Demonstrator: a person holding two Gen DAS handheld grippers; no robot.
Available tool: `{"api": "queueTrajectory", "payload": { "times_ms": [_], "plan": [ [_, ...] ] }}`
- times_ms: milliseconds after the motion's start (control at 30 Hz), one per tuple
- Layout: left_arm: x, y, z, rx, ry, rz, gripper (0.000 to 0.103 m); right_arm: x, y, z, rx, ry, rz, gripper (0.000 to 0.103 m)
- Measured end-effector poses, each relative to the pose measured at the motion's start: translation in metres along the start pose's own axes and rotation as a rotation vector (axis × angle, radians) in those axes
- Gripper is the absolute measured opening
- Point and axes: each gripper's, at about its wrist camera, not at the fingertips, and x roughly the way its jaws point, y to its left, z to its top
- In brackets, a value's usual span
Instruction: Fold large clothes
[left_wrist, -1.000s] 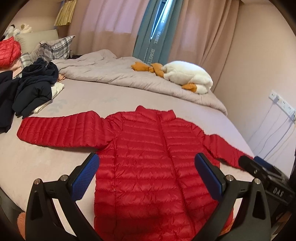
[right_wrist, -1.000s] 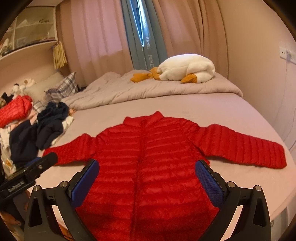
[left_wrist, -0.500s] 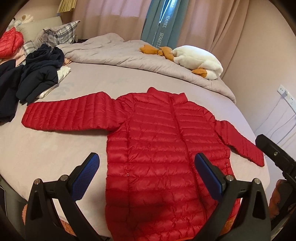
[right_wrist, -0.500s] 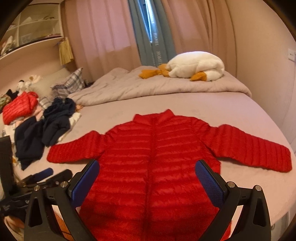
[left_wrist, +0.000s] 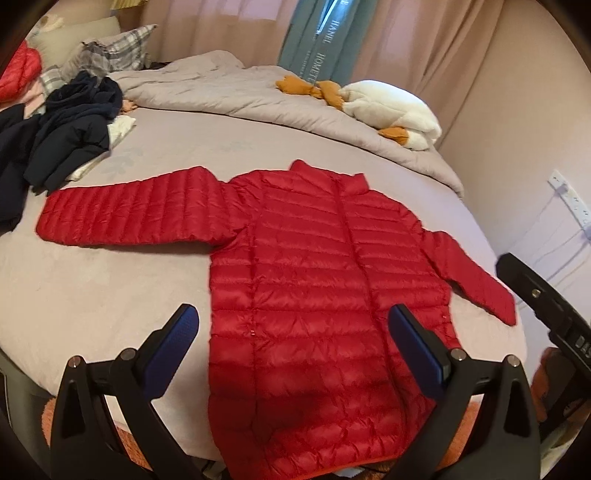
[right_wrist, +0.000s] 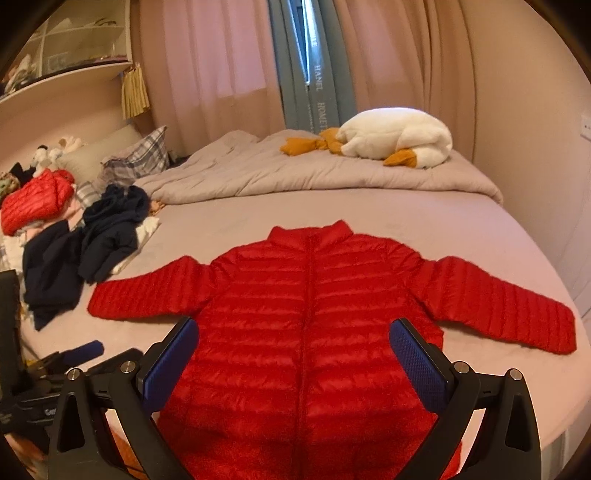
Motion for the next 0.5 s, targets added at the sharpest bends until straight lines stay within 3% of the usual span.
{"api": "queueTrajectory", "payload": {
  "times_ms": [500],
  "plan": [
    [-0.001, 0.005, 0.004, -0.016, -0.029, -0.015, 0.102, -0.008, -0.013, 0.011, 0.071, -0.019, 0.022, 0.103]
  ]
}}
